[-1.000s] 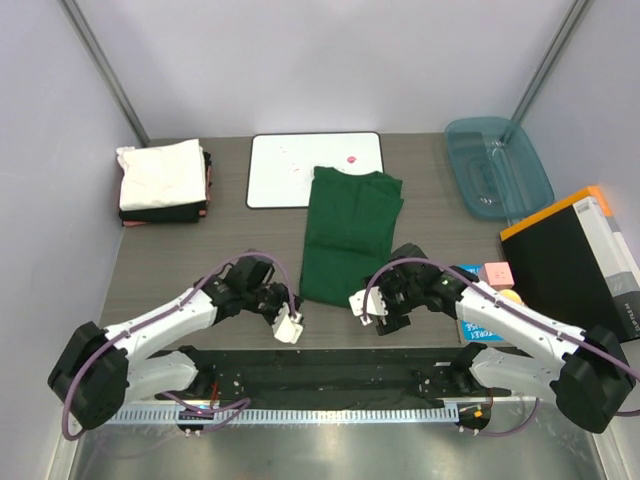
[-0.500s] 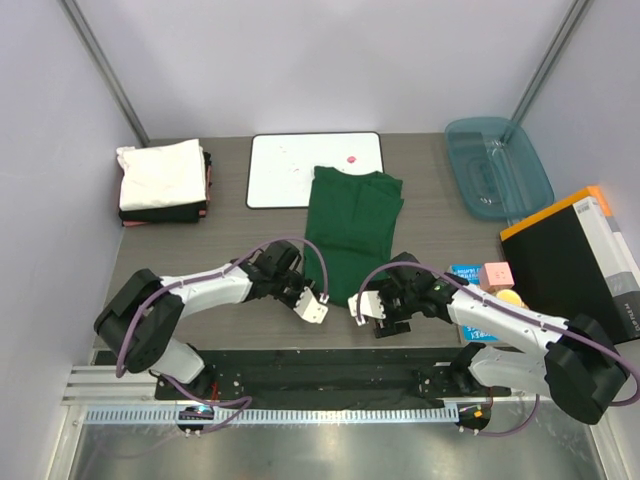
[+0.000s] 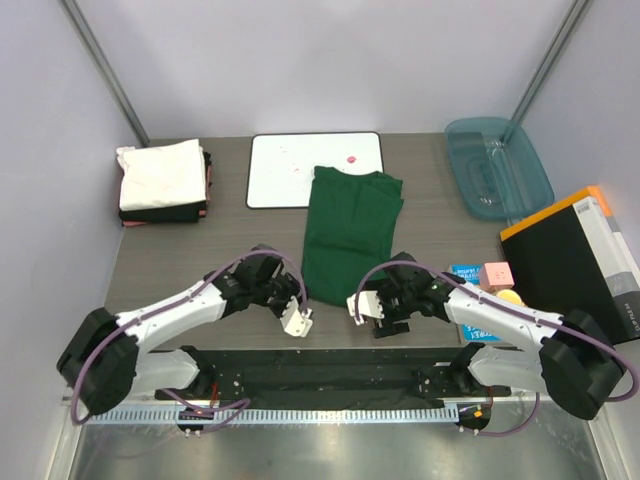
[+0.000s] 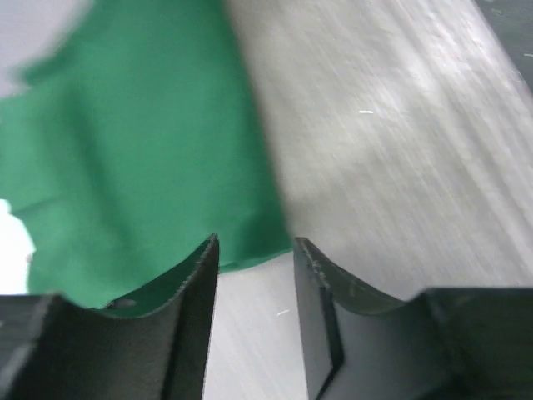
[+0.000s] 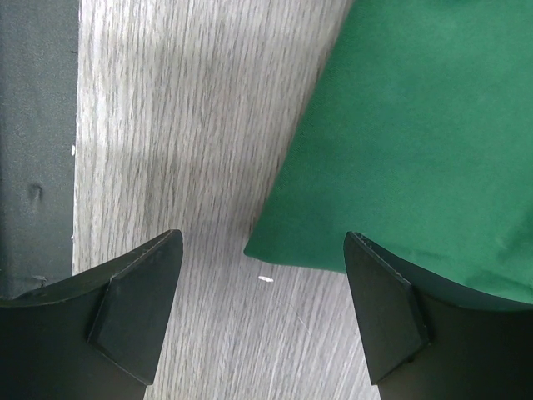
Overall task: Fold and stack the t-shirts
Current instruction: Grab one side of the 2/3 rectangular tshirt with both arms
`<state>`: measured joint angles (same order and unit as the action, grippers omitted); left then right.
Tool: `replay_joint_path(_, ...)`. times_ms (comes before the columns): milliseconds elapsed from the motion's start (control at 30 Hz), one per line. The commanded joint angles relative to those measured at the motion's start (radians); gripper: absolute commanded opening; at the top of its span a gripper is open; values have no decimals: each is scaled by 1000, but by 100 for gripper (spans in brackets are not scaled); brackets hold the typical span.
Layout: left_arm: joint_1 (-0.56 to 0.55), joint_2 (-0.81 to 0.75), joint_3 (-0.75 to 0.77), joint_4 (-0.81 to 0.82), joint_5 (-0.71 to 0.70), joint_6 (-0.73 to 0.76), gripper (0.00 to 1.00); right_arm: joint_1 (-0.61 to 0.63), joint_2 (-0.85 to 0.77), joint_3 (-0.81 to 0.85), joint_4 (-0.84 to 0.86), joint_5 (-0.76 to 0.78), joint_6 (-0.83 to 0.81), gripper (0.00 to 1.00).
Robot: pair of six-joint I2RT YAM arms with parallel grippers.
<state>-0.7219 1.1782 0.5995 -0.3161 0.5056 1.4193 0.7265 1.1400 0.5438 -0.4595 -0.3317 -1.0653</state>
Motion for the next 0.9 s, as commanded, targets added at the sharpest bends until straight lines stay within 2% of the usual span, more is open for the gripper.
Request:
replay_joint_path(0, -4, 122, 37, 6, -9, 18, 40, 2, 27, 18, 45, -10, 7, 84)
replay_joint_path(167, -4, 245, 68, 69, -51, 20, 34, 2, 35, 19, 47, -7, 5, 84)
replay_joint_path(633, -4, 324, 89, 49, -67, 52, 30, -4, 78, 1, 71, -24, -30, 84)
replay_joint_path(733, -1, 281, 102, 42, -67, -9, 40, -7, 79, 15, 67, -23, -27, 84)
replay_joint_path(767, -1, 262, 103, 16, -59, -19, 41, -7, 76, 19, 62, -24, -25, 84)
replay_joint_path(867, 1, 163, 92, -43, -26, -16, 53, -10, 72, 28, 45, -26, -27, 84)
